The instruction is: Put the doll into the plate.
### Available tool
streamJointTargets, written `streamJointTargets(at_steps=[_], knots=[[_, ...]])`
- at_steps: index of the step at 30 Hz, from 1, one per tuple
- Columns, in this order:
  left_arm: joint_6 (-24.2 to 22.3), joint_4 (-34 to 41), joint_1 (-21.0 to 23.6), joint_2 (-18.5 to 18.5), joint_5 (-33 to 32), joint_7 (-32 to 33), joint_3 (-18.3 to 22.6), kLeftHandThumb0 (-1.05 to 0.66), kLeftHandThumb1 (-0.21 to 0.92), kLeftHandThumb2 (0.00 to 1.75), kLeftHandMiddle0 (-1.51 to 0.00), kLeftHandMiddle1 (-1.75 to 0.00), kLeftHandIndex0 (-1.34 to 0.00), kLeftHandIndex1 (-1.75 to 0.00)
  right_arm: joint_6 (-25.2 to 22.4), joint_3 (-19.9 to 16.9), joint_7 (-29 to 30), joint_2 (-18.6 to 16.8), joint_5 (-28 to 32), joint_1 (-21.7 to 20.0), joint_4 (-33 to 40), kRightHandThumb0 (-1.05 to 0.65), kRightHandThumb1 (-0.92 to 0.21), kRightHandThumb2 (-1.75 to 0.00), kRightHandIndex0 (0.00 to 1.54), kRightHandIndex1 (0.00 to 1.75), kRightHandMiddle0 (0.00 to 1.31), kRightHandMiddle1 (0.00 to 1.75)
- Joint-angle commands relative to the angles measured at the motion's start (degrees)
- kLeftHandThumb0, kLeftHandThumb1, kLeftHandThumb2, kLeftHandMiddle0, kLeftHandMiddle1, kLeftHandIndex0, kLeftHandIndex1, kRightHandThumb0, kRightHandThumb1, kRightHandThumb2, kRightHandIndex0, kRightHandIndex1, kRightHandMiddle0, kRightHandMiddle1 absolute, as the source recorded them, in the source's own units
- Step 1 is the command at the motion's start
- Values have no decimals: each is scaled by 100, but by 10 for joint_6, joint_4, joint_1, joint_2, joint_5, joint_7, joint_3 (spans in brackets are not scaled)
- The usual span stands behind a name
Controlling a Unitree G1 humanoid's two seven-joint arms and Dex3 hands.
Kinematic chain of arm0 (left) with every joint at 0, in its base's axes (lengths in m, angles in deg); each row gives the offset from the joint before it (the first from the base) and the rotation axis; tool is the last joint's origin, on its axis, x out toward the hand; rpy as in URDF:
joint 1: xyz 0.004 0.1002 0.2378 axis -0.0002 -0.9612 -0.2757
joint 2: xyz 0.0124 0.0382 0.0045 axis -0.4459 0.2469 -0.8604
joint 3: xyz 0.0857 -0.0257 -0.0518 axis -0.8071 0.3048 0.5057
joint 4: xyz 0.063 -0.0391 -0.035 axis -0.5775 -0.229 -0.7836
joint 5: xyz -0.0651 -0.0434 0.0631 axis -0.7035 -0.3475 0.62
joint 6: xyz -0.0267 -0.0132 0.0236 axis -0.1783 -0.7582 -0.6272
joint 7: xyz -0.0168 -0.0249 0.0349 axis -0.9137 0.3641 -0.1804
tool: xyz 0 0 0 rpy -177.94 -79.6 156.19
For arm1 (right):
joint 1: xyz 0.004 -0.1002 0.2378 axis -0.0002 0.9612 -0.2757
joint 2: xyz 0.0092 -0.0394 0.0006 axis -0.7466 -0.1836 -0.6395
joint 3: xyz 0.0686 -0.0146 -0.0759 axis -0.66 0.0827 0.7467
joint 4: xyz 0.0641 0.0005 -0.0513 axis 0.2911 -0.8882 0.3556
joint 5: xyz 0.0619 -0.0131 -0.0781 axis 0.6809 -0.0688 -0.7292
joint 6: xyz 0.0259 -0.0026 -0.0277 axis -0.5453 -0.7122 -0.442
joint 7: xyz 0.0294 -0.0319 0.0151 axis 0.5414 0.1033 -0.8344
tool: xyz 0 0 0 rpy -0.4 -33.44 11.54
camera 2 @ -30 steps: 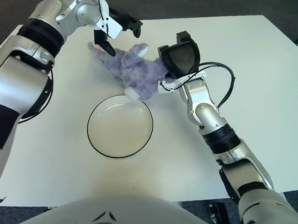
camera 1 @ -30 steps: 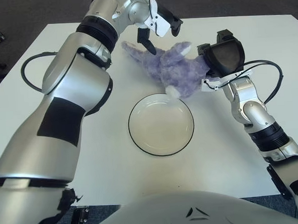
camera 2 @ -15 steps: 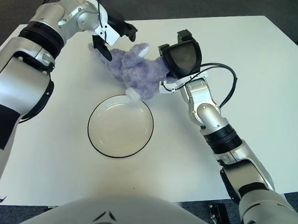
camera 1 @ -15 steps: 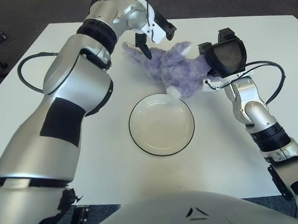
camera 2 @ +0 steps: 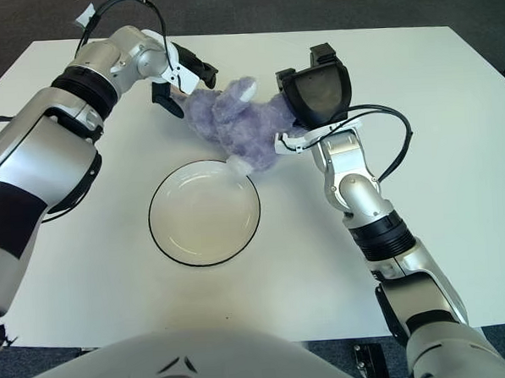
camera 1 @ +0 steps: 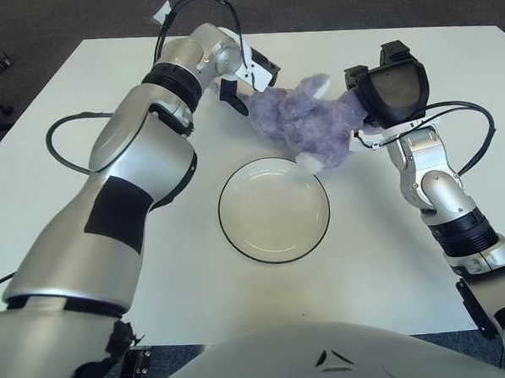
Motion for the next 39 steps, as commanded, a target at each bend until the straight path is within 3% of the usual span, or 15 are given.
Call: streamJointTargets(at_steps=[1,11,17,19,23,27,30,34,39], knots=[[-15,-4,-6,5,2,-6,-2,-28,20,110,-2,-75,0,-78,3,-12,14,0,8,0,9,46,-35,-126,58,173,88,175],[-41,-10,-18,19,-5,-46,2,-22,19,113,-5,-63,0,-61,7,-17,30,-1,15,3,13,48,-30,-133,61,175,95,175],[-50,-10,-35,25,-8,-41,3,-27,21,110,-7,-59,0,-52,8,-18,38,1,10,4,15,43,-43,-110,58,164,100,175],[-50,-8,-39,26,-8,-34,3,-39,28,102,-9,-57,0,-45,6,-18,39,2,6,4,15,42,-48,-101,55,161,101,175],[-46,-5,-41,30,-10,-30,5,-54,38,89,-12,-56,0,-34,5,-18,41,2,3,5,16,40,-54,-93,53,159,101,175],[-44,-3,-40,32,-16,-33,11,-58,42,84,-13,-56,0,-21,8,-17,42,4,4,5,16,40,-56,-90,53,158,102,175],[-38,-1,-35,34,-31,-47,24,-58,44,83,-12,-55,0,-10,12,-17,42,6,5,5,15,40,-56,-89,53,158,102,175],[-37,0,-38,35,-51,-57,42,-55,43,84,-5,-47,0,-2,15,-18,44,8,8,5,12,42,-47,-104,55,163,101,175],[-63,2,-52,42,-105,-62,92,-47,34,93,-4,-34,0,0,20,-21,52,5,19,4,6,42,-46,-105,56,163,101,175]])
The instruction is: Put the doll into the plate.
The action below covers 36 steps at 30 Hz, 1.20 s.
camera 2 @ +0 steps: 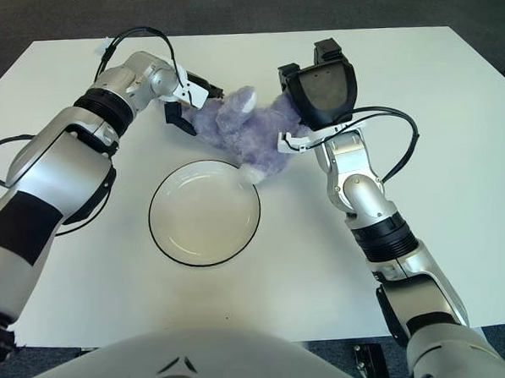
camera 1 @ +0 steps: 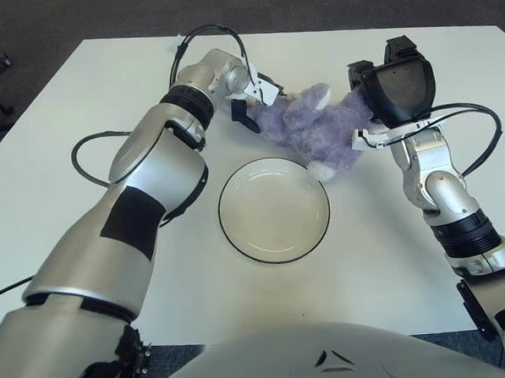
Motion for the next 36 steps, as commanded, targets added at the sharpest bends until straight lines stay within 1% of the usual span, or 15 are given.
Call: streamJointTargets(at_steps=[1,3,9,13,18,19,20,21,23,24,25,27,31,33,36], knots=[[-21,7,-13,8,-39,-2,38,-46,33,93,-5,-33,0,0,5,-9,14,3,7,-3,0,42,-47,-104,56,162,101,175],[-28,12,-17,10,-48,6,46,-42,29,98,-7,-30,0,0,4,-10,14,2,6,-3,-2,42,-48,-101,56,161,101,175],[-55,23,-30,22,-75,22,73,-39,26,100,-17,-33,0,0,1,-12,8,-3,8,-4,-3,42,-47,-103,57,161,100,175],[-65,26,-38,33,-75,38,74,-39,26,100,-20,-37,-1,-2,3,-11,8,-2,8,-3,-3,42,-46,-104,57,161,99,175],[-71,25,-47,44,-79,59,81,-41,26,98,-19,-58,0,-18,4,-11,7,0,7,-1,-2,43,-42,-111,58,164,99,175],[-71,25,-49,46,-80,64,83,-42,26,97,-17,-81,0,-38,4,-11,7,0,8,-1,-1,44,-41,-112,58,165,99,175],[-71,24,-50,49,-79,70,83,-42,26,97,-17,-86,0,-43,5,-12,8,0,8,0,-2,44,-41,-112,58,165,99,175],[-71,24,-51,51,-79,74,84,-43,26,96,-18,-102,0,-58,6,-12,8,0,9,1,-2,44,-42,-112,58,165,100,175],[-71,23,-52,54,-76,81,82,-43,26,96,-18,-117,0,-72,6,-12,10,0,10,1,-2,43,-42,-111,58,164,100,175],[-70,22,-52,56,-72,86,79,-44,26,96,-24,-128,0,-86,7,-12,13,0,10,2,-3,43,-43,-110,58,164,100,175],[-70,22,-52,57,-69,90,76,-47,26,96,-34,-151,0,-117,8,-12,14,-1,11,2,-4,43,-44,-108,57,163,101,175],[-63,21,-57,64,-59,98,66,-49,28,96,-36,-153,0,-121,7,-14,16,-4,17,3,-6,43,-42,-111,58,164,100,175],[-57,21,-58,68,-51,98,56,-58,40,88,-40,-159,0,-130,5,-15,17,-6,18,3,-6,45,-37,-120,59,169,98,175],[-57,20,-58,71,-47,95,51,-61,44,83,-41,-160,0,-127,4,-15,17,-6,18,3,-7,45,-36,-122,59,170,98,175],[-60,19,-56,76,-44,91,46,-66,51,76,-41,-160,0,-112,4,-15,17,-6,20,2,-7,46,-36,-124,59,171,97,175]])
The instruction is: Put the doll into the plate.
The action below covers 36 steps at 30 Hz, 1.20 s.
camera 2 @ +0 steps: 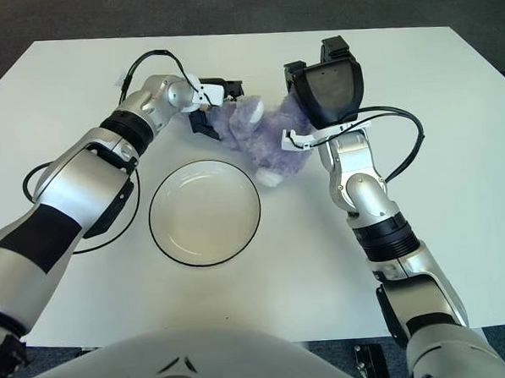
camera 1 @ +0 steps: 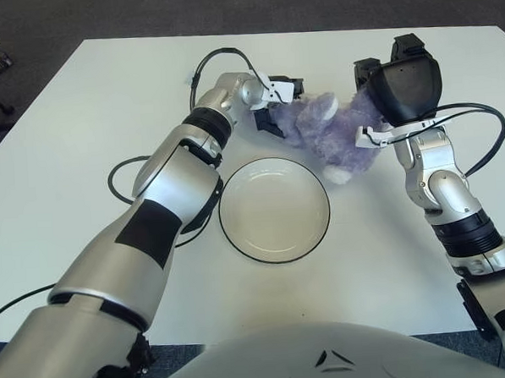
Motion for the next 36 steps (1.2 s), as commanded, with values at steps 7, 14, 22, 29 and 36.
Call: streamJointTargets(at_steps=[7,14,22,29,36], knots=[[3,1,0,21,6,-10,-14,-70,60,67,-40,-159,0,-85,4,-4,6,-6,14,-1,-4,45,-37,-120,58,169,98,175],[14,1,1,25,5,-20,-18,-67,60,65,-42,-157,0,-103,4,-6,5,-7,19,-2,-5,45,-38,-119,58,169,98,175],[37,-3,-4,27,-8,-43,-12,-54,42,88,-44,-160,0,-159,-14,-5,-4,-11,8,-6,-6,46,-34,-128,59,173,96,175],[34,-8,-6,30,-22,-64,-1,25,50,90,-57,-153,-7,-173,-23,-3,-8,-12,5,-6,-2,46,-34,-128,59,174,96,175],[34,-8,-9,30,-22,-62,4,41,45,95,-67,-148,-15,-175,-31,-3,-14,-16,5,-5,2,47,-30,-133,61,175,93,175]])
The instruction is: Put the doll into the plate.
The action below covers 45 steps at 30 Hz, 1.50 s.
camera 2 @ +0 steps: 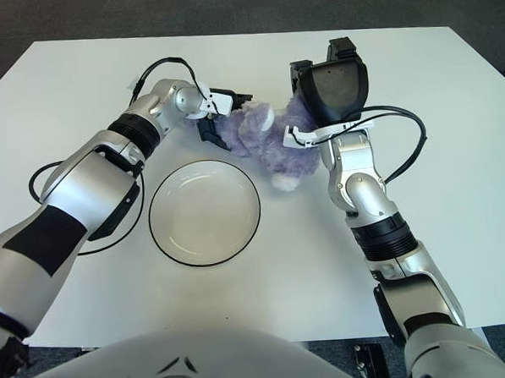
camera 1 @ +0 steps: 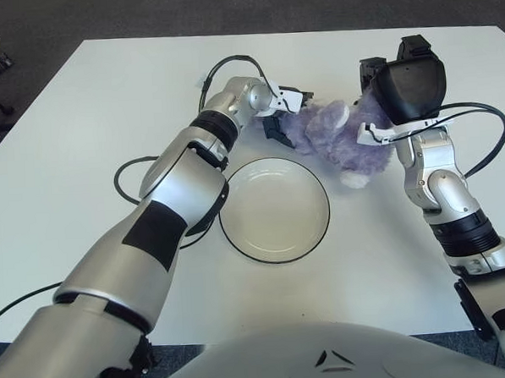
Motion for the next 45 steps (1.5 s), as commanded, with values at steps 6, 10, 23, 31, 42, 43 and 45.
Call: streamJointTargets(at_steps=[6,10,23,31,42,43,45], knots=[[1,2,-12,9,-7,16,8,44,39,101,-73,-144,-24,-175,-10,2,-14,-9,-3,-5,9,48,-30,-133,62,175,92,175],[-1,4,-16,8,-14,27,18,45,37,103,-75,-143,-36,-175,-15,1,-19,-9,-3,-5,9,48,-29,-134,62,175,91,175],[-18,21,-36,-1,-42,91,59,1,17,143,-69,-158,-61,-175,-5,-5,-11,-1,8,0,3,49,-27,-137,64,175,87,175],[-21,44,-49,-7,-31,186,55,0,11,154,-66,-172,-65,-175,-12,-7,-7,-2,2,4,5,50,-25,-139,66,175,81,175],[-40,67,-72,-5,-36,281,68,0,-4,157,-101,-131,-71,-175,-78,-8,-92,-15,-35,18,51,1,-24,-138,69,174,49,165],[-44,70,-73,-6,-36,285,68,0,-5,162,-99,-140,-70,-175,-83,-10,-108,-16,-34,19,60,0,-25,-137,68,175,48,164],[-50,74,-75,-6,-36,291,68,0,-7,167,-98,-150,-69,-175,-91,-14,-130,-17,-32,21,74,-1,-28,-133,66,175,45,164]])
